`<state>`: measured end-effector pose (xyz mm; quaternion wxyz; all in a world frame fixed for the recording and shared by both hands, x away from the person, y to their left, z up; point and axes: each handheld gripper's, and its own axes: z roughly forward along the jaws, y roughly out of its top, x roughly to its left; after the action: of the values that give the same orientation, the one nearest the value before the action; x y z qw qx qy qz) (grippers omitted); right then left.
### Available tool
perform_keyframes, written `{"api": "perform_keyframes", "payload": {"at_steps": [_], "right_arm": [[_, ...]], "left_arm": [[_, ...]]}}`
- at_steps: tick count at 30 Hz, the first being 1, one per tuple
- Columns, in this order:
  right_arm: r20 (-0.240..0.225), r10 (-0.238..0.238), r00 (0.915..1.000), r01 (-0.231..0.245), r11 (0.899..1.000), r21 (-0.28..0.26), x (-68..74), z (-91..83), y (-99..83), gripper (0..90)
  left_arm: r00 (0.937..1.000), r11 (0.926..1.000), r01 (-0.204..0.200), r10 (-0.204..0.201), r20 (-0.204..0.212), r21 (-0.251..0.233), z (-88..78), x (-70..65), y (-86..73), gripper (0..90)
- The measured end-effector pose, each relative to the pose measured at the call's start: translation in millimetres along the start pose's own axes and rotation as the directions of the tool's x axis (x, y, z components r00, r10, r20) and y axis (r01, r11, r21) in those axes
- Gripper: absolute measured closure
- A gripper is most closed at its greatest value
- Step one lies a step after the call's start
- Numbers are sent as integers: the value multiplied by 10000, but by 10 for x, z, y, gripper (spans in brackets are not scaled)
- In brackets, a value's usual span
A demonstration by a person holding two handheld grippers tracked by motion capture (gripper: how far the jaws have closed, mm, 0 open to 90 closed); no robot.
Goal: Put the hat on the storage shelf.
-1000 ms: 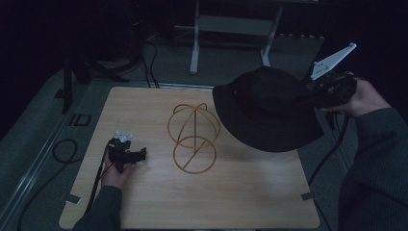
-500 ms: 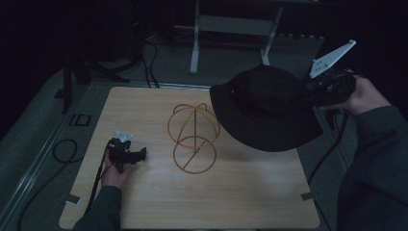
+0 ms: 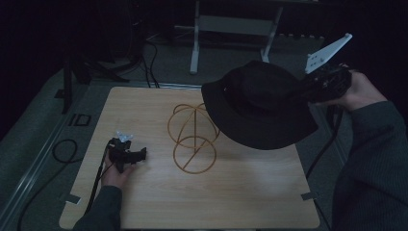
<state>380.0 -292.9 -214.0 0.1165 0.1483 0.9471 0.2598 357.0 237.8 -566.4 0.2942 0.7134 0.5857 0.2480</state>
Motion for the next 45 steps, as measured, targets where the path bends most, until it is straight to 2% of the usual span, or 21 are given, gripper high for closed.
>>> {"api": "perform_keyframes", "payload": {"at_steps": [11, 19, 28, 45], "right_arm": [[-75, -204, 9998, 203, 9997, -123, 27, -48, 120, 874], [-248, -452, 9987, 445, 9986, -292, 56, -12, 219, 873], [-449, -709, 9965, 696, 9971, -301, 91, 90, 367, 873], [-872, -1041, 9907, 1022, 9944, -252, 115, 389, 625, 873]], "left_arm": [[10000, 10000, -16, 16, 8, -4, 1, 0, 0, 122], [10000, 10000, -19, 19, 6, 1, 0, 0, 1, 122], [10000, 10000, -21, 21, 7, 10, 0, 0, 1, 122], [10000, 10000, -13, 13, -2, 15, 0, -1, 1, 122]]}}
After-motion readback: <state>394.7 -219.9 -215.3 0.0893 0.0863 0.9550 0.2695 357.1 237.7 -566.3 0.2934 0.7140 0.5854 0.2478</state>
